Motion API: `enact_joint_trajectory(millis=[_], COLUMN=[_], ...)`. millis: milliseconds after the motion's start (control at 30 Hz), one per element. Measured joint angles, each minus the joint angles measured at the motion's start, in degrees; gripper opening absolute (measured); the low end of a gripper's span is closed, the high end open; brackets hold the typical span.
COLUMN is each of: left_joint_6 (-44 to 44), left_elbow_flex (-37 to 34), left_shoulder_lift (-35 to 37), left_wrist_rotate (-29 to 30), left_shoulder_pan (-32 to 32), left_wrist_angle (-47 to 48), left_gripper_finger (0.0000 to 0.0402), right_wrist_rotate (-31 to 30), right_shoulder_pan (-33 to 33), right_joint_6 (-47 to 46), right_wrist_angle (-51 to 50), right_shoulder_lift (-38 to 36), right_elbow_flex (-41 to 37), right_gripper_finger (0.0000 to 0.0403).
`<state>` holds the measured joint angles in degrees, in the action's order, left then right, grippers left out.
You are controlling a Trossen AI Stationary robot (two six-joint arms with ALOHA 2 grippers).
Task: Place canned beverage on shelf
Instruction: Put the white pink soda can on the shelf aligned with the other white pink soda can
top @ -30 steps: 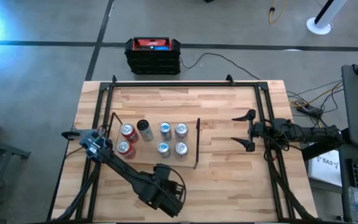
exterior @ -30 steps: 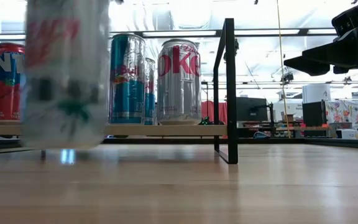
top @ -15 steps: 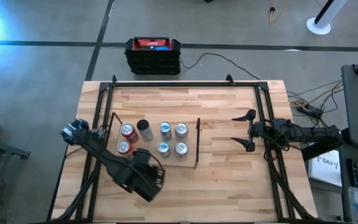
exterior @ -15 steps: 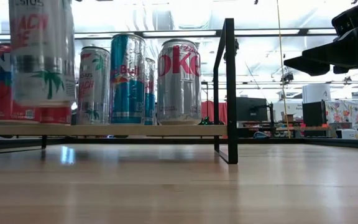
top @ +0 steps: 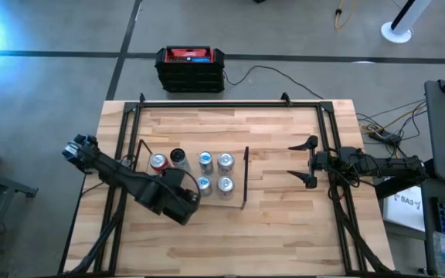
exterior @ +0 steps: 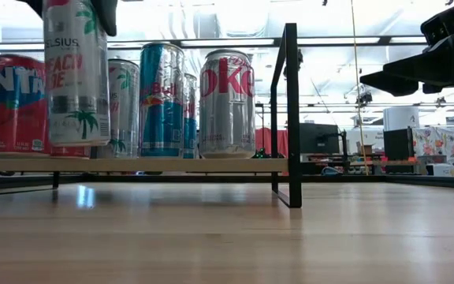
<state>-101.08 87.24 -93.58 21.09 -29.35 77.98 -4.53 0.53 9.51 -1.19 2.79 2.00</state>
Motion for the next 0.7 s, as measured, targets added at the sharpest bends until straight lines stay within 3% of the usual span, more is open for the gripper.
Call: enact_joint_trajectory(millis=[700], left_joint_6=[1.62], left_elbow_flex=[-0.18], left_shoulder_lift=[1.16], left_wrist_rotate=[-2.17], left_shoulder_pan=[5.35], left_wrist_angle=[2.55], left_gripper_finger=[0.0249], right_wrist_rotate=[-0.01], right_shoulder_pan=[-0.01], right_joint_6=[-0.01], right_wrist_angle=[0.0], right_shoulder_lift=[0.0], right_elbow_flex=[0.0], right_gripper_finger=[0.0398])
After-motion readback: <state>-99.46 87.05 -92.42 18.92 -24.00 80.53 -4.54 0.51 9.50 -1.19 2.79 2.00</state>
